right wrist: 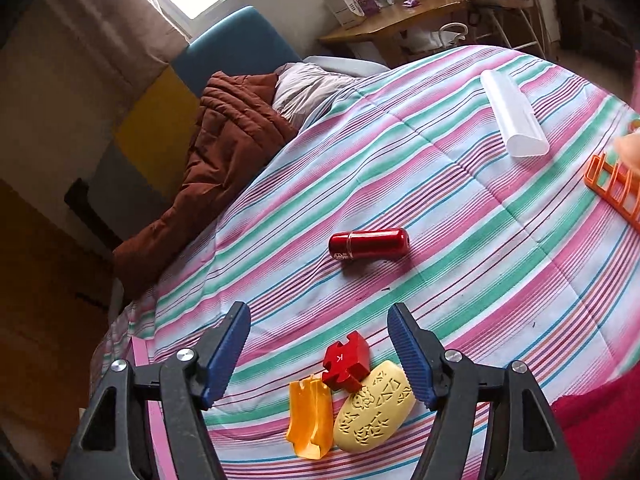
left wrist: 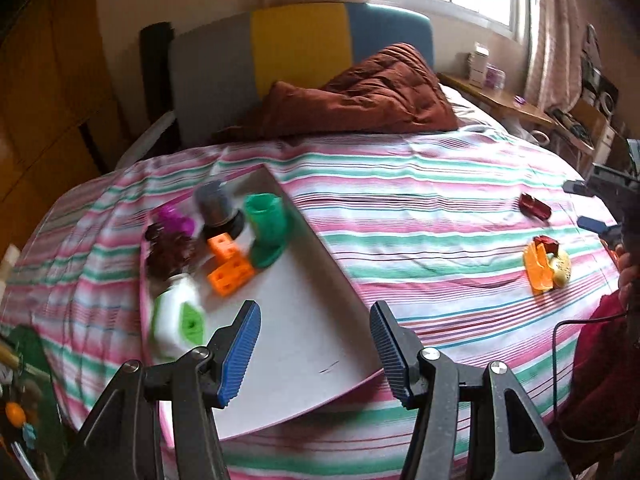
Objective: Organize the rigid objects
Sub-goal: 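Move the left gripper to the yellow slide piece while the right gripper returns to the toys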
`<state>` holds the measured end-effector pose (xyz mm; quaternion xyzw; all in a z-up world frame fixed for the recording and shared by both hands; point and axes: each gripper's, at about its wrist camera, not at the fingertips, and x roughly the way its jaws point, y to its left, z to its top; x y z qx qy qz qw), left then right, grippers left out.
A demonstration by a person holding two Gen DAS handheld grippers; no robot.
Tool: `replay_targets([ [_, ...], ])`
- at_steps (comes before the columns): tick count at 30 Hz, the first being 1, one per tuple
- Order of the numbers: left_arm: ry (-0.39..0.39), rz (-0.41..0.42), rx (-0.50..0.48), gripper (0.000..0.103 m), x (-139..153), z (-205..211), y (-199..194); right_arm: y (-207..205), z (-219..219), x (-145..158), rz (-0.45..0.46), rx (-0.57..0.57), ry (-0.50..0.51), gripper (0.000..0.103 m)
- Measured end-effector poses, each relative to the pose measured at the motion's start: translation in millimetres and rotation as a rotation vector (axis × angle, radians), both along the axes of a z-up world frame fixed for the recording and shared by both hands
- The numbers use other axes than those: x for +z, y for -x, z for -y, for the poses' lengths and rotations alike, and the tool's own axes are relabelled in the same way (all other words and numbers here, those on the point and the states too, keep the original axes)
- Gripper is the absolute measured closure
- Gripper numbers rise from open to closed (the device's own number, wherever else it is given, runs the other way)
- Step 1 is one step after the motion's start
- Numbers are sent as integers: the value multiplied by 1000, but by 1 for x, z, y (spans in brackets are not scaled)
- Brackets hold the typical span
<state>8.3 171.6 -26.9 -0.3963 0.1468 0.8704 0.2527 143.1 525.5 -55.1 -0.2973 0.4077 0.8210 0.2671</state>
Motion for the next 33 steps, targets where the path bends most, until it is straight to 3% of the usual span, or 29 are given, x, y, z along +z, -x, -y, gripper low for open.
replay_targets([
  [17,6,45,-131,45,-14,-63,-8,-10,-7,1,-50,-44,32,29],
  [27,-13,93,-243,49,-22,-105,-11,-29,-16,6,-118,-129,48,29],
  [33,-58,185,-359,49,-26,-147,-14,-36,-21,3,-155,-153,99,28],
])
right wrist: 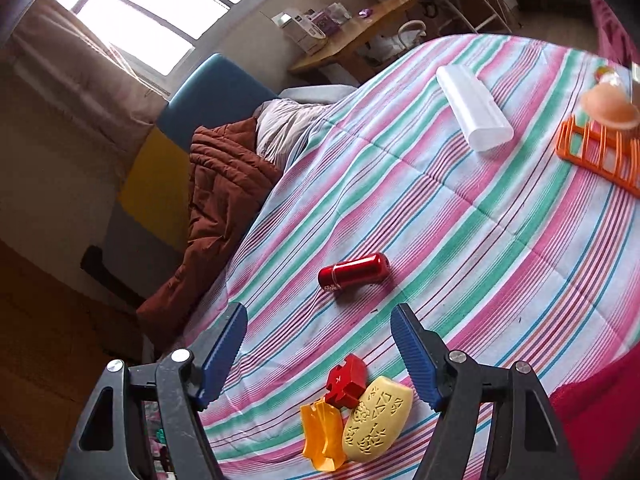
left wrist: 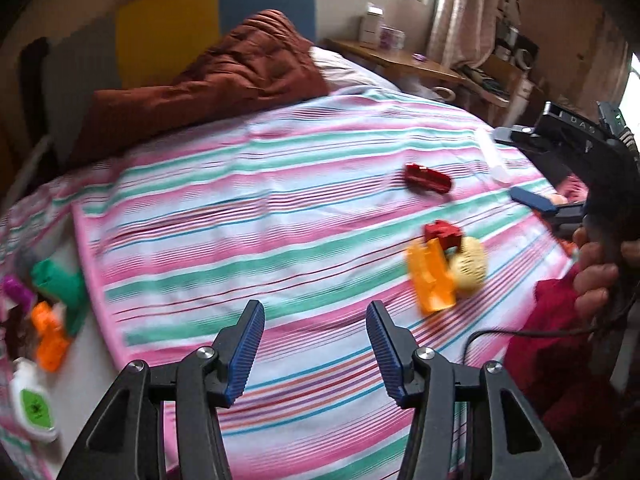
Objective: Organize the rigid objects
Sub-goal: 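Move the left gripper to the yellow slide piece while the right gripper returns to the toys, then grasp the yellow slide piece with the left gripper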
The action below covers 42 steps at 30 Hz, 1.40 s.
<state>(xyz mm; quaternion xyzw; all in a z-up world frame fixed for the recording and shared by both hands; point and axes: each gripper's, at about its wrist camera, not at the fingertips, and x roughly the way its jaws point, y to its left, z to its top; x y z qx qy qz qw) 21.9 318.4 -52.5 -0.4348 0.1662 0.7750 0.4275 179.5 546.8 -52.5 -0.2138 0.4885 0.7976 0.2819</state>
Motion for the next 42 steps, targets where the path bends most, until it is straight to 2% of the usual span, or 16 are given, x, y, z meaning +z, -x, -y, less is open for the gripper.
replay_targets([
  [8,-30,95,-141,49,-6,-52,-19,3,0,-1,5,20,6,28],
  [11,-22,113,-163,49,-12,-67,-24,4,0,-2,2,22,8,28],
  [15,14,146,-148,49,-27,-85,-20,4,0,-2,3,21,8,28],
  [19,31,215,-115,49,-44,-93,-7,6,0,-3,11,24,10,28],
  [22,49,220,-108,50,-51,-93,-2,7,0,-4,22,23,10,28],
  [29,55,164,-139,50,-50,-99,-8,13,1,-9,55,31,16,28],
  [30,50,151,-136,54,-51,-97,-8,13,1,-9,60,30,15,28],
  [31,46,141,-135,65,-52,-94,-8,13,1,-10,65,29,14,28],
  [33,58,102,-129,77,-52,-85,-5,13,0,-11,68,27,20,28],
  [42,33,-11,-51,77,-53,-18,-5,3,-7,-21,46,-28,93,28],
])
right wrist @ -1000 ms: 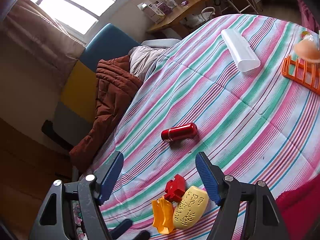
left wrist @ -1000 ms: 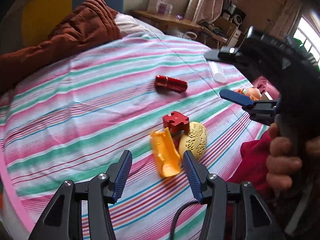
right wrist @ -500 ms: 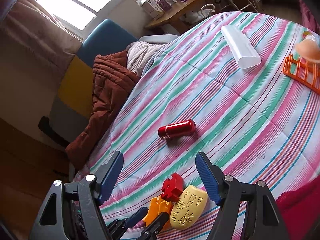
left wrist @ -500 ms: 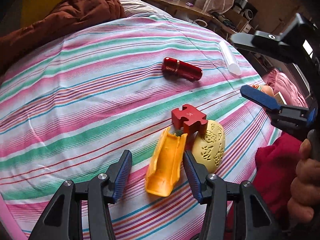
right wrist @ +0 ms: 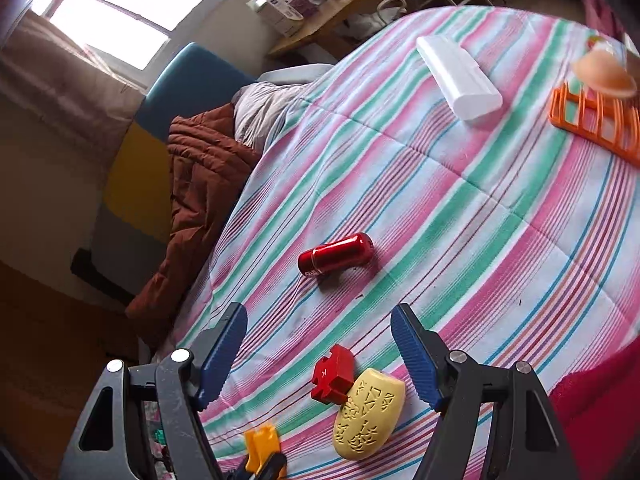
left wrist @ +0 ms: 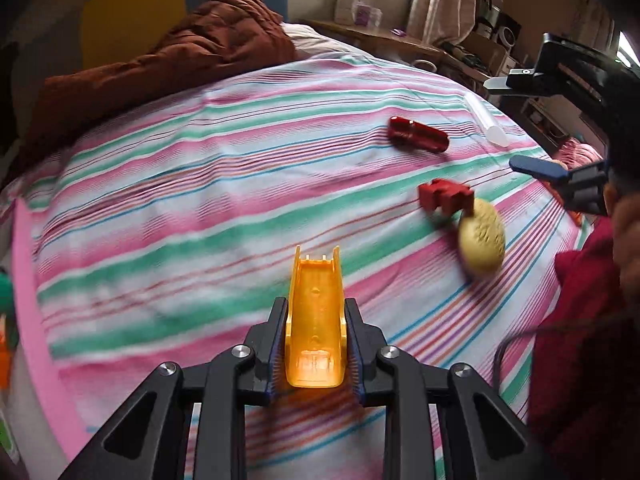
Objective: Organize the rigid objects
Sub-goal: 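Grasp the yellow slide piece with the left gripper, then grasp the red metallic cylinder with the right gripper while the left gripper holds the yellow piece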
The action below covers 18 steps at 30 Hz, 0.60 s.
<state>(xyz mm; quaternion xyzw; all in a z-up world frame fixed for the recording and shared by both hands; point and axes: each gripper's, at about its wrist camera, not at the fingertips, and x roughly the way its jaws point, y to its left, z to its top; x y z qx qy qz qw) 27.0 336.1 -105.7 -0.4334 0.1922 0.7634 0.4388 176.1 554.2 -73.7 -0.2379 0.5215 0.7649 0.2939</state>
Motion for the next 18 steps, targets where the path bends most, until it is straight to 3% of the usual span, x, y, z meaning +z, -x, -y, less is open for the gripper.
replay_targets([
  [5,-6,-51,4,77,-3,6,-5,3,0,-8,22,2,47,28],
  [10,-39,-100,-13,77,-7,11,-10,30,6,-7,157,100,-9,28],
  [13,-49,-101,-13,77,-8,10,-10,52,0,-7,214,141,-38,16],
  [18,-61,-102,-8,77,-7,12,-11,85,-25,-11,320,133,-111,8],
])
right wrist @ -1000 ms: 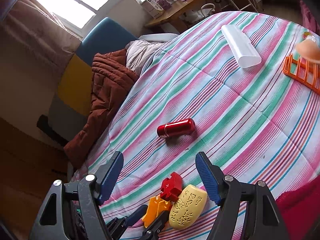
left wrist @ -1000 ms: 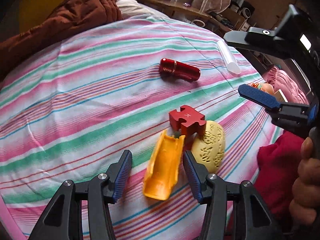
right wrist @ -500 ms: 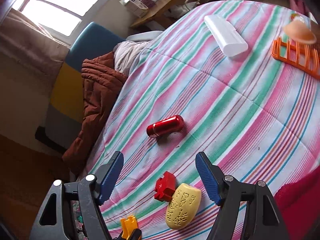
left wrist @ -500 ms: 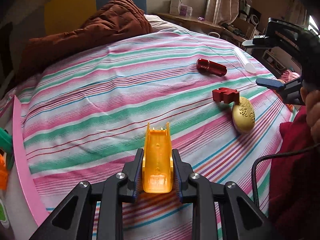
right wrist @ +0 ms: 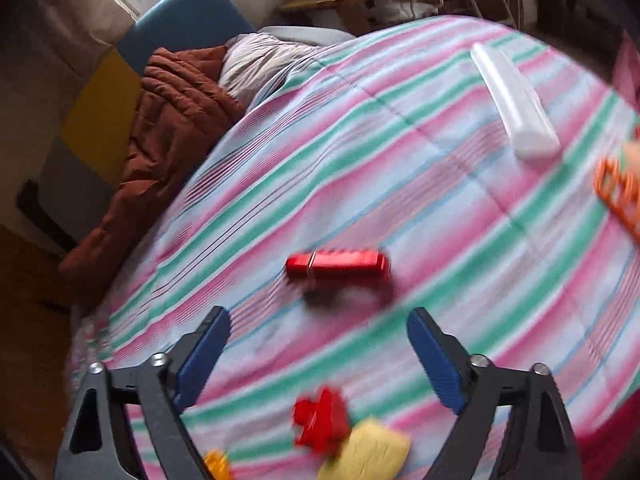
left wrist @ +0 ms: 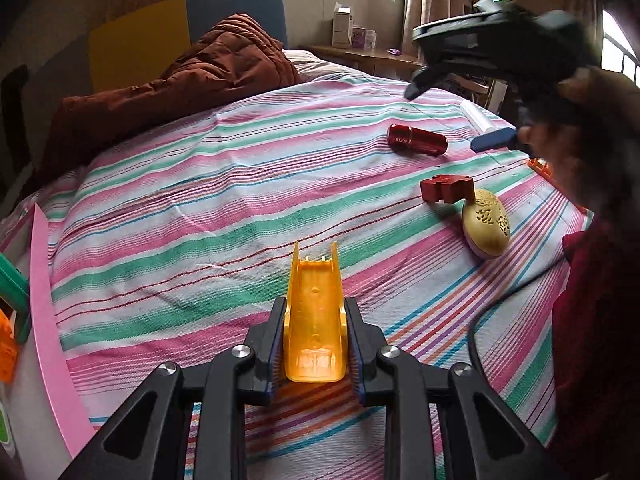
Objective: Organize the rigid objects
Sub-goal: 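Grasp the red metallic cylinder with the right gripper while the left gripper holds the yellow piece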
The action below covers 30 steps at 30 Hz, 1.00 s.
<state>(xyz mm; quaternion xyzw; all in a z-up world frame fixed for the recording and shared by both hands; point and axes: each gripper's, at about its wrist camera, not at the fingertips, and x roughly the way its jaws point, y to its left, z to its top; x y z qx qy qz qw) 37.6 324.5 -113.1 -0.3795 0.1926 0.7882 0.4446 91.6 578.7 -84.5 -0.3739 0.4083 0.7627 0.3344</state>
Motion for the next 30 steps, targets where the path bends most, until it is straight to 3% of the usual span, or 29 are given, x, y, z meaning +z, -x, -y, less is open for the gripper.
replay_targets([
  [6,-20,8,4,77,-1,0,-1,24,-19,-28,88,8,14,8],
  [7,-22,9,5,77,-1,0,-1,27,-19,-30,101,14,7,11],
  [8,-25,10,8,77,-1,0,-1,30,-17,-28,115,28,-30,24],
  [9,-26,9,10,77,-1,1,-1,35,-15,-28,126,51,-55,29],
  [12,-26,-3,13,77,-1,2,-2,46,-8,-27,135,122,-91,31],
  [14,-28,-5,13,77,-1,3,-2,57,4,-24,119,220,-102,100],
  [16,-30,-8,13,77,-1,4,-3,72,23,-21,88,354,-106,99],
  [19,-31,-14,13,77,-1,6,-4,89,52,-30,160,499,-146,89],
  [21,-33,-13,13,77,-1,7,-5,89,55,-25,154,511,-162,78],
  [23,-33,-15,13,77,-1,7,-5,83,52,-21,121,481,-127,61],
  [30,-46,-2,14,77,-1,9,-4,74,36,-14,51,413,-61,47],
])
